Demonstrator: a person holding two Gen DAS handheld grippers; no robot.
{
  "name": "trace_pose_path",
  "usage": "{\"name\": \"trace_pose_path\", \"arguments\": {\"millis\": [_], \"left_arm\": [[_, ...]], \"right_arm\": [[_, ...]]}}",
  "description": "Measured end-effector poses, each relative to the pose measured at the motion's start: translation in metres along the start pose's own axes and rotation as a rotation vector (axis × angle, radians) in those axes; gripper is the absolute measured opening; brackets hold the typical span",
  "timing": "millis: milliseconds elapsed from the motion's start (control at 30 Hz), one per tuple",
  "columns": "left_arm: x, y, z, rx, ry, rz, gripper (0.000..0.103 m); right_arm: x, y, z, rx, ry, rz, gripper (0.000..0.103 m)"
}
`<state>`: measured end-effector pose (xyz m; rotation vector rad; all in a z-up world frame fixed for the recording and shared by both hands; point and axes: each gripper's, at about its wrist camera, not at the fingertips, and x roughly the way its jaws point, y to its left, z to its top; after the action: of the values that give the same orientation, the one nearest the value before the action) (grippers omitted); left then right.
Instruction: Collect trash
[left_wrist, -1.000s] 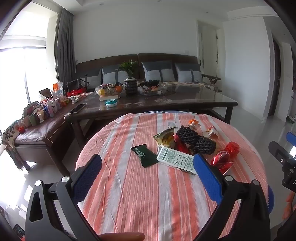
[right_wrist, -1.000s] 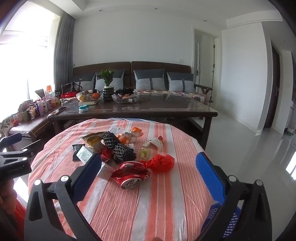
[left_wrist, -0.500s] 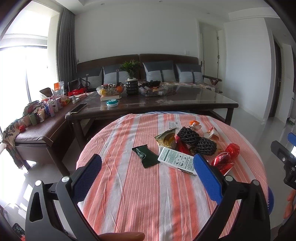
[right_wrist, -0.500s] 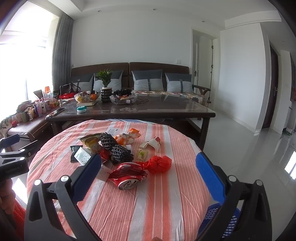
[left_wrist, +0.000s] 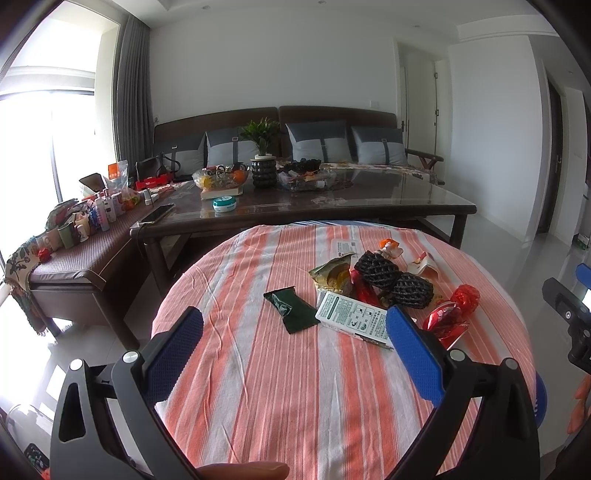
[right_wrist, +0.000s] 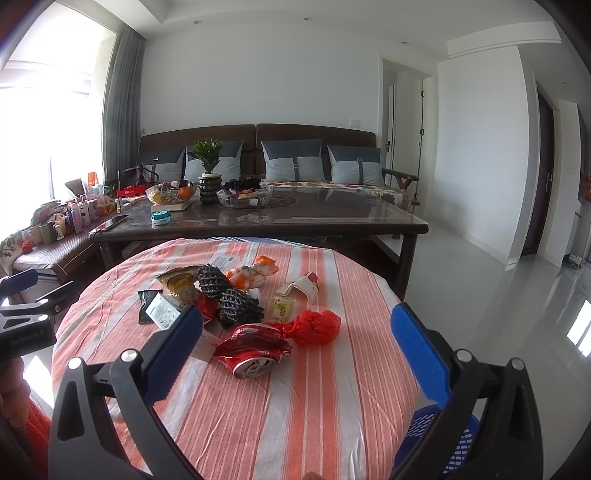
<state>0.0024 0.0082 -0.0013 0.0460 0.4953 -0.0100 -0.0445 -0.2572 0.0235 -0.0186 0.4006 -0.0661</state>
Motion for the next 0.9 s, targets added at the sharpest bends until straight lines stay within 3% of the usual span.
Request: {"name": "trace_pose_path", "arguments": {"millis": [900], "left_arm": [[0.000,0.000,0.000,-0.002,0.002,-0.001,0.098]], "right_arm": [[-0.002,-0.010,0.002,0.001,-0.003,-0.008,0.098]]}}
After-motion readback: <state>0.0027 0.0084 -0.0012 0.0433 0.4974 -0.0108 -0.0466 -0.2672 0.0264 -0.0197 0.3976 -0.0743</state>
